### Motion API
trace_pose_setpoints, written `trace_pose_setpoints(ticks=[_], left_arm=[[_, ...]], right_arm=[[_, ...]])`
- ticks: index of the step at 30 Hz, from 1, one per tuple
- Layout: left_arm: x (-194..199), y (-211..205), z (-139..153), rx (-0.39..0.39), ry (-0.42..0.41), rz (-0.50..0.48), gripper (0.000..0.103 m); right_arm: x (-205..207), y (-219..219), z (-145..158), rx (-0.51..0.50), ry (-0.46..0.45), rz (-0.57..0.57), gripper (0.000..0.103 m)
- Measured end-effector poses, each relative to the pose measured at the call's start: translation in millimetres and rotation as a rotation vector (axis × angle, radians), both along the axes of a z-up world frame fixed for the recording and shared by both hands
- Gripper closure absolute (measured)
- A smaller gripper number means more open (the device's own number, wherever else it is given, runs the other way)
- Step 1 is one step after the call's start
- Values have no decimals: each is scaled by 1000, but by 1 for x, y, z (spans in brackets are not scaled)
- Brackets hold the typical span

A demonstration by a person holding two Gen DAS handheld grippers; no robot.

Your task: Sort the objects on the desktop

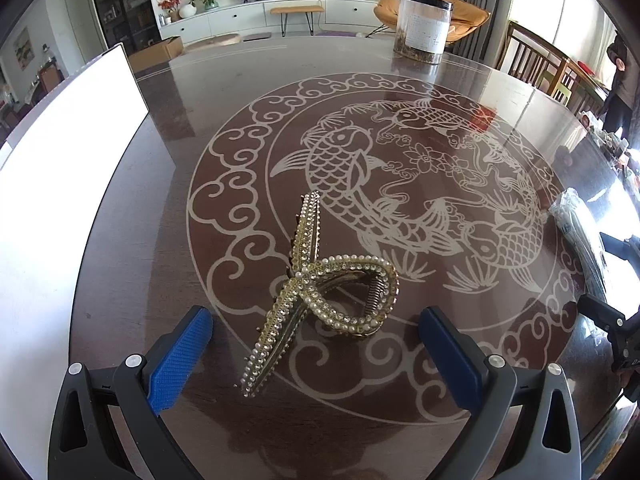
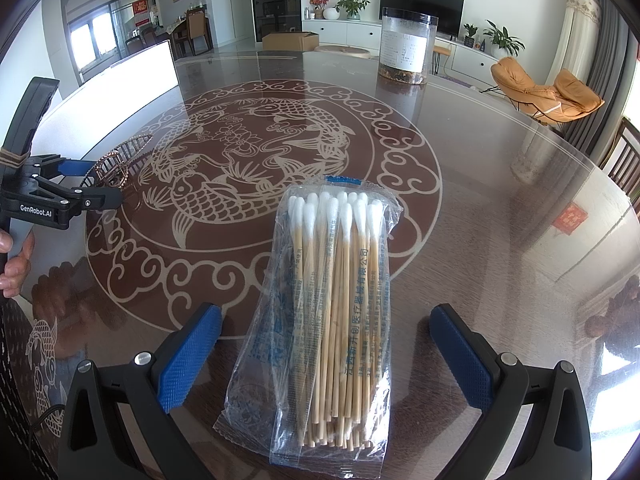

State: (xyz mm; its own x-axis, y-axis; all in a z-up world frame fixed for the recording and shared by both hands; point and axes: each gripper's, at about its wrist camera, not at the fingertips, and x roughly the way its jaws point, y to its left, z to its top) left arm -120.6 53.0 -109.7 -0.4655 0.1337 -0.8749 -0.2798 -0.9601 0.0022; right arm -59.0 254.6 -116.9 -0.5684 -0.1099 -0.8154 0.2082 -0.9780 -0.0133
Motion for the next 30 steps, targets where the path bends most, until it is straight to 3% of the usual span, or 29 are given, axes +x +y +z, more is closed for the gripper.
trace_pose_setpoints(ticks=[2,3,5,8,17,21,25,30], left_arm=[[0,-1,1,-2,17,-9,5],[1,-2,4,5,32,-8,24],[2,-3,10,6,54,-1,50],[4,-6,18,27,95,11,62],[19,-13,20,32,74,38,62],[27,-12,24,28,86,25,62],[32,-7,20,5,75,3,62],[37,-8,23,5,88,-6,62]], right_arm=[[0,0,0,0,0,0,0],[0,0,0,0,0,0,0],[0,0,0,0,0,0,0],[0,0,0,0,0,0,0],[0,0,1,3,-2,14,0],[-19,-1,6,46,-171,84,0],[-32,-5,5,70,-246,61,0],[-29,-2,5,31,-163,-27,0]])
